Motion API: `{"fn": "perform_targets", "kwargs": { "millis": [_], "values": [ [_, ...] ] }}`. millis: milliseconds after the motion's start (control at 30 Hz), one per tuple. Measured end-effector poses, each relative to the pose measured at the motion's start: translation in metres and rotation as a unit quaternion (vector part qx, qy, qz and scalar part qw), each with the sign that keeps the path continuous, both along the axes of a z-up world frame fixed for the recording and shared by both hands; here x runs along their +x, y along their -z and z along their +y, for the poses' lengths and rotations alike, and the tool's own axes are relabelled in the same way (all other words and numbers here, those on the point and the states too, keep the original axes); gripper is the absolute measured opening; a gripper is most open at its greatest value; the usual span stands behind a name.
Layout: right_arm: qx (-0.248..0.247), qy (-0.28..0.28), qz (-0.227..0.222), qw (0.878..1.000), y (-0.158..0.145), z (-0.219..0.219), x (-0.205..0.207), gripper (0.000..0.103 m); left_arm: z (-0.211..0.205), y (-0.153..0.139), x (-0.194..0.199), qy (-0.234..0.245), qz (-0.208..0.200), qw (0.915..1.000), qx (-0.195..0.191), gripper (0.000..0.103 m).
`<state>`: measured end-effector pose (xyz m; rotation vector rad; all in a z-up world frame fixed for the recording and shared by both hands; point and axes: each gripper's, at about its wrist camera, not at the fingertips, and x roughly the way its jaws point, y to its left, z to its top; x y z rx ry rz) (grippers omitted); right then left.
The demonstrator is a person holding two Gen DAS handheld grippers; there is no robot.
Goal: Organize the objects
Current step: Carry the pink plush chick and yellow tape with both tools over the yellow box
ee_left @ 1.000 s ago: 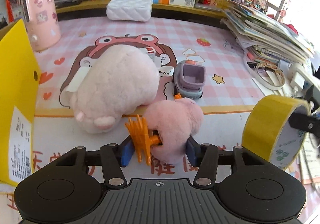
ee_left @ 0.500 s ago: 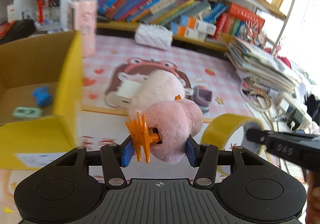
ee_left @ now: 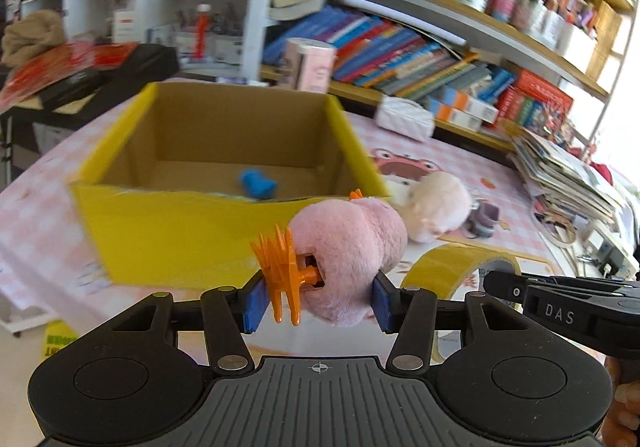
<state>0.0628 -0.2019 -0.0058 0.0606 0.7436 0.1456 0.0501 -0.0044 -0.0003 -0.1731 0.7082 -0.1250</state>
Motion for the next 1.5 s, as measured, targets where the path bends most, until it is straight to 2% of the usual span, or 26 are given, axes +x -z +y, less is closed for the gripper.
{"fn": "perform_targets", "kwargs": {
  "millis": [367, 800, 1200, 1500],
  "values": [
    [0.008, -0.020, 0.018, 1.000, 0.007, 0.066, -0.029, 0.011, 0.058, 0.004, -0.033, -0.013, 0.005, 0.9999, 0.002, 0.050],
    [0.016, -0.027, 0.029, 0.999, 0.015, 0.118, -0.053, 0.011, 0.106, 0.006, -0.058, -0.009, 0.000, 0.9999, 0.007, 0.050],
    [0.005, -0.049, 0.035, 0.998, 0.013, 0.148, -0.057, 0.011, 0.131, 0.003, -0.067, -0.022, -0.009, 0.9997, -0.004, 0.050],
    [-0.001, -0.045, 0.033, 0.998, 0.010, 0.154, -0.055, 0.011, 0.131, -0.002, -0.063, -0.013, -0.019, 0.9997, -0.002, 0.050]
  ]
}}
